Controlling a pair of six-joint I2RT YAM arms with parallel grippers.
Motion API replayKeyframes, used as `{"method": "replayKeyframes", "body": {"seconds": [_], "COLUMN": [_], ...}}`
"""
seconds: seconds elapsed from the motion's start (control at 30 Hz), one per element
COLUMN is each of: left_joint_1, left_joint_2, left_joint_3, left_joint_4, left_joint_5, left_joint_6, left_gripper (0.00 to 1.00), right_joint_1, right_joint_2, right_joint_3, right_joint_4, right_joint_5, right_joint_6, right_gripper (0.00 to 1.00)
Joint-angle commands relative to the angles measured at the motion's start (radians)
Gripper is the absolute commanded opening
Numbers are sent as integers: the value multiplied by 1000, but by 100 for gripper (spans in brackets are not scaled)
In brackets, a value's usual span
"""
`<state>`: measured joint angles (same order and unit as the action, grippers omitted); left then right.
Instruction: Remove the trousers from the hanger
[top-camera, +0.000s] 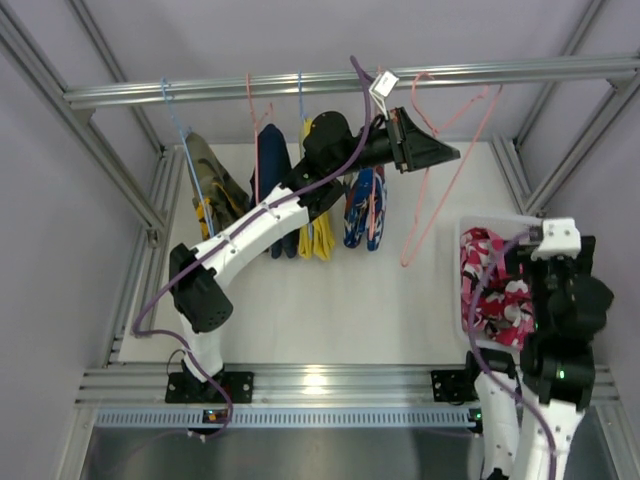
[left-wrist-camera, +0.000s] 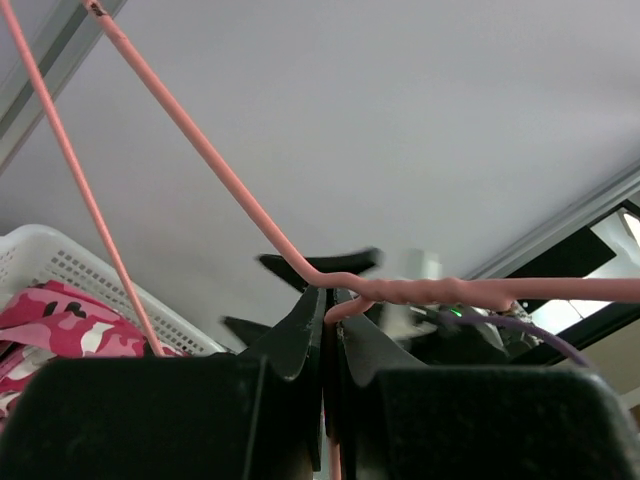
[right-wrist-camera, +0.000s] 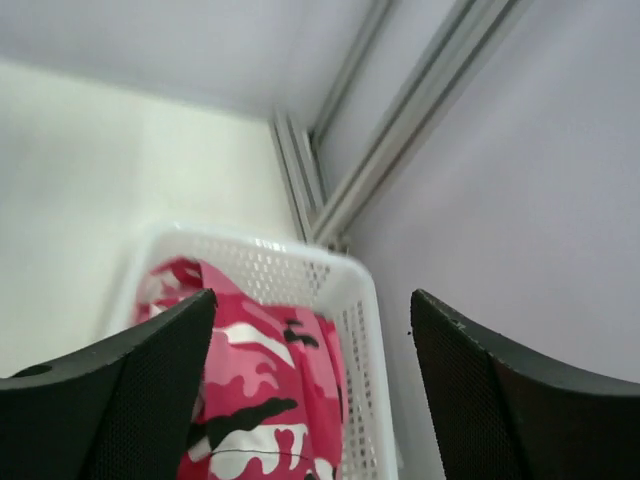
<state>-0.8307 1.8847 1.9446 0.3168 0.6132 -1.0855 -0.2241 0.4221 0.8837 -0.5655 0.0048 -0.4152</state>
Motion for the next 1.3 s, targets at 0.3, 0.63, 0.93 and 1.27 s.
{"method": "replayKeyframes", "body": {"seconds": [0.3, 0.63, 0.93, 1.27], "left_joint_1": [-84, -131, -148, -169], "left_joint_2": [-75, -85, -56, -13], "left_joint_3": [-105, -131, -95, -36], "left_joint_4": [-16, -28, -42, -65], "left_joint_5": [-19, -96, -121, -190], "left_joint_6": [200, 245, 248, 271], "left_gripper": [0, 0, 0, 0], "right_joint_1": [-9, -9, -4, 181], "right_joint_2": [-90, -88, -26, 69], "right_joint_3": [149, -97, -160, -195], "right_joint_4": [-76, 508, 737, 744], "right_joint_5": [-836, -1059, -1068, -944], "right_joint_6": [640, 1222, 1382, 1313], "right_gripper": [68, 78, 76, 59]}}
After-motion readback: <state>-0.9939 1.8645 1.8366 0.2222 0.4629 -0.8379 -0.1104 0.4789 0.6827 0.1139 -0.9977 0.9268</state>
